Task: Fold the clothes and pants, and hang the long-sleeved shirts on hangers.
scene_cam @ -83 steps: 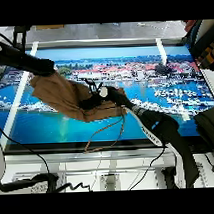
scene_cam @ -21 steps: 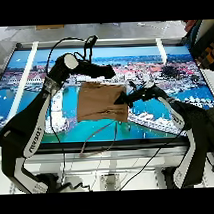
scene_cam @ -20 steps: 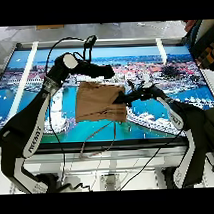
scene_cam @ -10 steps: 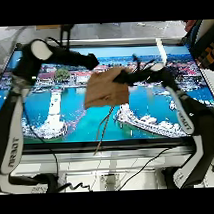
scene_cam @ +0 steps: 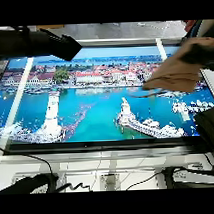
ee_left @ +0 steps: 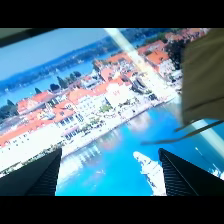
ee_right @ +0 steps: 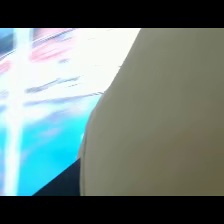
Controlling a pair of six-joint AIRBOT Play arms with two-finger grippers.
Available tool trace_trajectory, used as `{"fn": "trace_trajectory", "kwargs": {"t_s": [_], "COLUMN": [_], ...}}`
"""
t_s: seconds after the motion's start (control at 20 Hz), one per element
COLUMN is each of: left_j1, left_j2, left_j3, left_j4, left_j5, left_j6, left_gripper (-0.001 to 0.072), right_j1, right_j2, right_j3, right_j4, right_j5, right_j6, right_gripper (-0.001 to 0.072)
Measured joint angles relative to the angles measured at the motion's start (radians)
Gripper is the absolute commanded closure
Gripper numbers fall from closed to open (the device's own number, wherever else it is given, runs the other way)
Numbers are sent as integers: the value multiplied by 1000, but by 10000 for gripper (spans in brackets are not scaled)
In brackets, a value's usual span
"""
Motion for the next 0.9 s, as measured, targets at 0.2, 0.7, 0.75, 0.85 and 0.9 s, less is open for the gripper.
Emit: {"fn": "trace_trajectory", "kwargs": {"t_s": [0.2,0.7,0.75,0.85,0.9], "left_j1": [0,-1,-1,-1,-1], "left_j2": [20,26,26,26,26], "left_j3": [0,0,0,0,0], "left_j4": [3,3,3,3,3], "left_j5": [-3,-4,-4,-4,-4], "left_j6": [0,0,0,0,0], "left_gripper": [8,8,8,8,8], "right_j1": [-303,-868,-902,-948,-961], "right_j2": [84,117,117,117,117], "right_j3": [4,1,1,1,1], "right_j4": [-132,-528,-543,-564,-567], "right_j5": [64,301,322,346,348], "right_j6": [53,105,106,108,111], "right_gripper": [681,680,680,616,354]}}
